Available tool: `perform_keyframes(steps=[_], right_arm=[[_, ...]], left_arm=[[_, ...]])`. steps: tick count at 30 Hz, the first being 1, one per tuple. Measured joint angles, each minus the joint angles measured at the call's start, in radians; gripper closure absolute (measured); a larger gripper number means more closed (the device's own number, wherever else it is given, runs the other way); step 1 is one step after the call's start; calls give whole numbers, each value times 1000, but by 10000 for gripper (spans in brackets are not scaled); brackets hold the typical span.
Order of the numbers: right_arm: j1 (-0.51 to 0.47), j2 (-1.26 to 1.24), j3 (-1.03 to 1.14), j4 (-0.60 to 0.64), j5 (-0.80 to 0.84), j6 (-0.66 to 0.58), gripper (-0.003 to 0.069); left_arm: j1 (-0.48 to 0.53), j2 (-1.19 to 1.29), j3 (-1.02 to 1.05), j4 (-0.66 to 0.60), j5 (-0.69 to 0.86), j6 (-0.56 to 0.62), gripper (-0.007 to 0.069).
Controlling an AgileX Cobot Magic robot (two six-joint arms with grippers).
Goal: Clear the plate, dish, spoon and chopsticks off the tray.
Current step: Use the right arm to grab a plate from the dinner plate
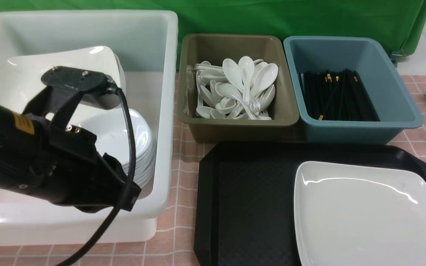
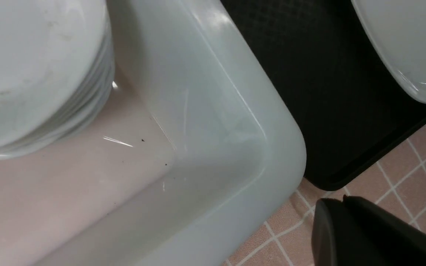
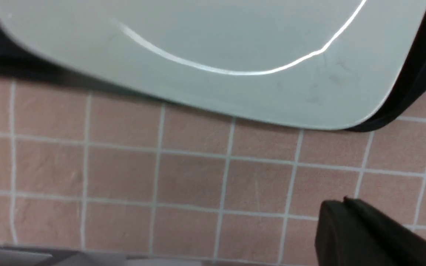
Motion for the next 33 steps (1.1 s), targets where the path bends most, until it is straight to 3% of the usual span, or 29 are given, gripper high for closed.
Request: perform_keyframes(steps=[3,6,7,9,11,19,23,27,33], right_arm=[[-140,52,0,72,-21,-81,629],[-324,87,0,214,-20,-242,629],[-336,89,0,223,-19,-253,629],[-489,105,0,333,-6,-353,629],[-544,106,0,392,4,-391,629],[-556,91,0,451,28,-426,629],[-556,86,0,431,33,-428,629],[-556,104,0,320,38,-378,629],[-556,238,0,264,-13,-341,629]], left_arm=[[0,0,0,-13,4,0,627],[0,0,0,-23,7,0,627],[0,0,0,-23,7,0,627],[0,0,0,-25,7,0,627],[0,0,0,-43,7,-3,627],[-58,59,0,-291,24,58,565],[-178,160,-1,-331,-22,52,426],[-270,254,-46,-332,-33,51,274],[-292,287,-130,-333,-32,49,181]])
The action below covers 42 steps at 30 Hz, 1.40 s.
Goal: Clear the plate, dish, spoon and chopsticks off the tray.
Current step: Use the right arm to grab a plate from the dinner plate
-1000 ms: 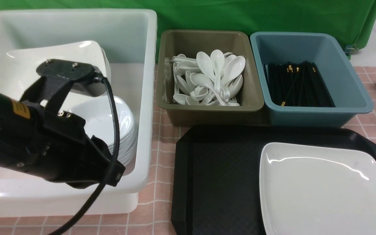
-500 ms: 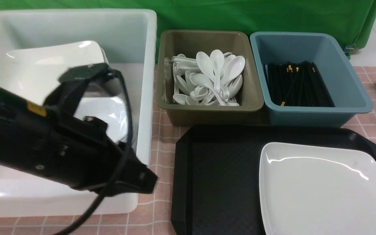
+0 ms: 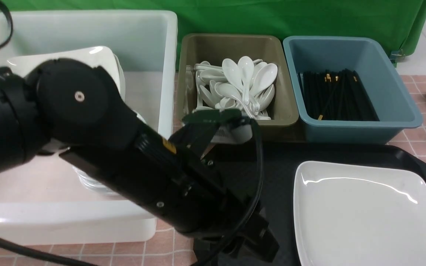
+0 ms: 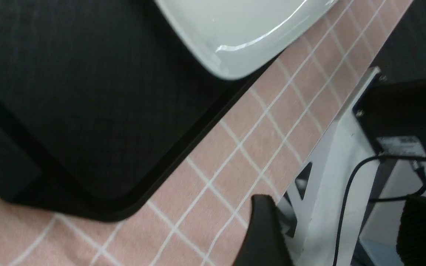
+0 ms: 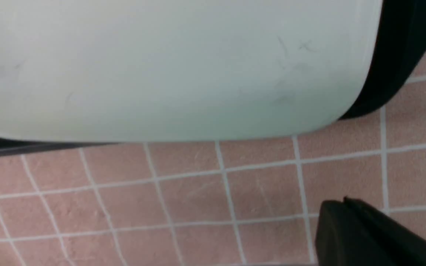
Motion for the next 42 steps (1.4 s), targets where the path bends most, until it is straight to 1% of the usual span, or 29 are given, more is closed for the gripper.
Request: perform_keyframes(steps=[2,4,6,8,9,10,11,14,16,19,22,24,25,30,38,40,41,42], right_arm=[[0,35,0,-4,-15,8,629],[0,92,0,-12,-49,18,609],[0,134,0,-13,-77,21,557],[0,170,0,-14,-113,22,458],[0,172,0,-14,-115,22,450],[0,191,0,-14,-125,22,393],[0,201,0,-14,-127,22,368],[0,229,0,-9,-143,28,337],[0,242,0,5,-154,32,331],[0,279,0,72,-189,14,328],[0,296,0,100,-209,-2,323],[0,330,0,130,-235,-25,285],[0,333,0,132,-236,-28,281],[0,379,-1,151,-288,-44,184],[-1,416,-13,187,-281,-95,174],[-1,426,-17,220,-282,-113,187],[-1,438,-21,251,-284,-131,218],[-1,447,-22,277,-288,-149,270]], left_arm=[[0,-1,-11,0,0,0,177],[0,-1,-19,0,1,0,177],[0,-1,-19,5,2,0,179],[0,-1,-19,23,3,0,188],[0,-1,-19,23,3,0,189],[0,-1,-19,37,4,0,196],[0,-1,-19,46,5,0,201],[0,-1,-19,56,5,0,216],[0,-1,-19,60,5,0,223],[0,-1,-19,64,5,0,238],[0,-1,-19,65,5,0,243],[0,-1,-19,67,5,0,246],[0,-1,-19,67,5,0,247],[0,-1,-19,67,5,0,248],[0,-1,-19,67,4,0,249],[0,-1,-19,67,4,0,249],[0,-1,-19,67,4,0,249],[0,-1,-19,67,4,0,249]])
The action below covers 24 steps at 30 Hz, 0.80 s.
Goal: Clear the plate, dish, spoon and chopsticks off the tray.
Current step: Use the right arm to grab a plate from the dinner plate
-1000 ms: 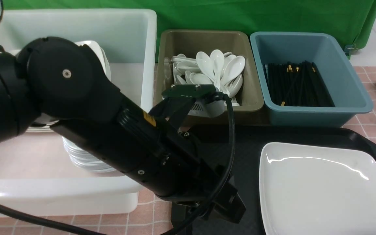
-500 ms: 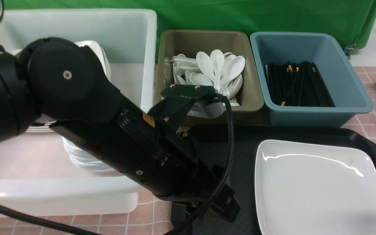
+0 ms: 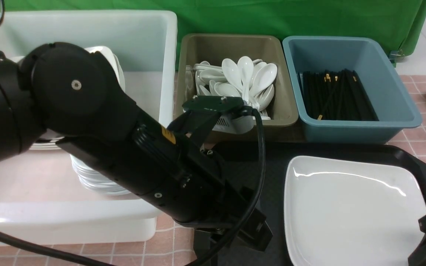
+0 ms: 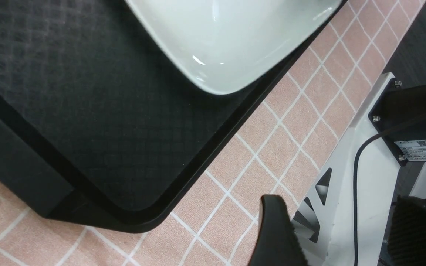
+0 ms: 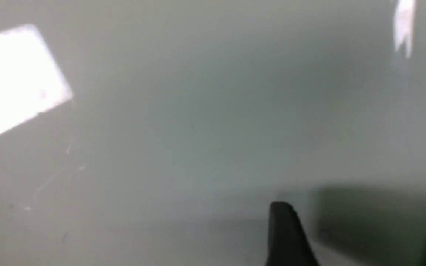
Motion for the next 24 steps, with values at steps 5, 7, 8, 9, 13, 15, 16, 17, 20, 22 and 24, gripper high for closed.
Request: perform_keyframes(steps=[5,7,8,9,13,15,16,17,20,22,24], right_arm=[[0,12,0,46,-6,-33,447],[0,15,0,62,-4,-48,445],[0,16,0,65,-1,-52,446],[0,17,0,66,3,-55,446],[0,10,2,71,11,-73,446],[0,-7,7,70,13,-73,447],[0,-23,11,65,16,-73,448],[0,-40,13,61,24,-73,452],[0,-117,13,56,47,-73,489],[0,-170,11,55,74,-72,510],[0,-231,-1,53,114,-65,533]], left_arm=[[0,0,-1,14,-3,0,249],[0,0,-18,45,8,0,249],[0,0,-32,63,21,-1,251],[0,0,-56,85,39,-9,253],[0,0,-151,190,127,-67,288],[0,0,-197,241,158,-90,316],[0,0,-218,267,175,-103,335],[0,0,-232,286,188,-110,351],[0,0,-270,340,219,-126,414],[0,-1,-281,361,226,-133,456],[0,-4,-287,383,230,-135,506]])
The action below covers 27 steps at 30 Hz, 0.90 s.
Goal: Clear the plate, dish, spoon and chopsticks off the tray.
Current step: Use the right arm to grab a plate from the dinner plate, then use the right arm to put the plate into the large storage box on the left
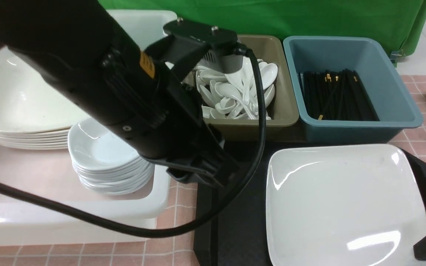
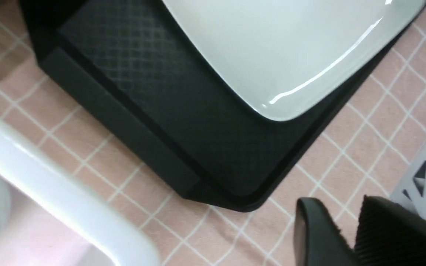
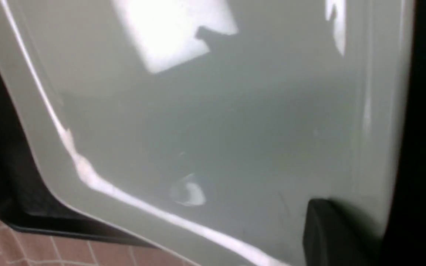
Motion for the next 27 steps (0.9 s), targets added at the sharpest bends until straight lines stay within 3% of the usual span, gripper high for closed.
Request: perform_keyframes(steps=[7,12,19,24,27], right_arm=[[-2,-165,-78,-25,139,58,589],[-4,-226,-144,-57,232,81,589],[-20,-234,-270,25,274,98,589],[-21,-234,-388,197,274,100,589],[39,-225,-449,357,265,99,589]], left_arm=[[0,-40,0,130,8,-33,599],[0,-103,0,288,8,-102,609],[8,-220,-1,529,29,-226,609],[138,-289,-1,563,48,-252,609],[294,-322,-1,563,38,-252,609]])
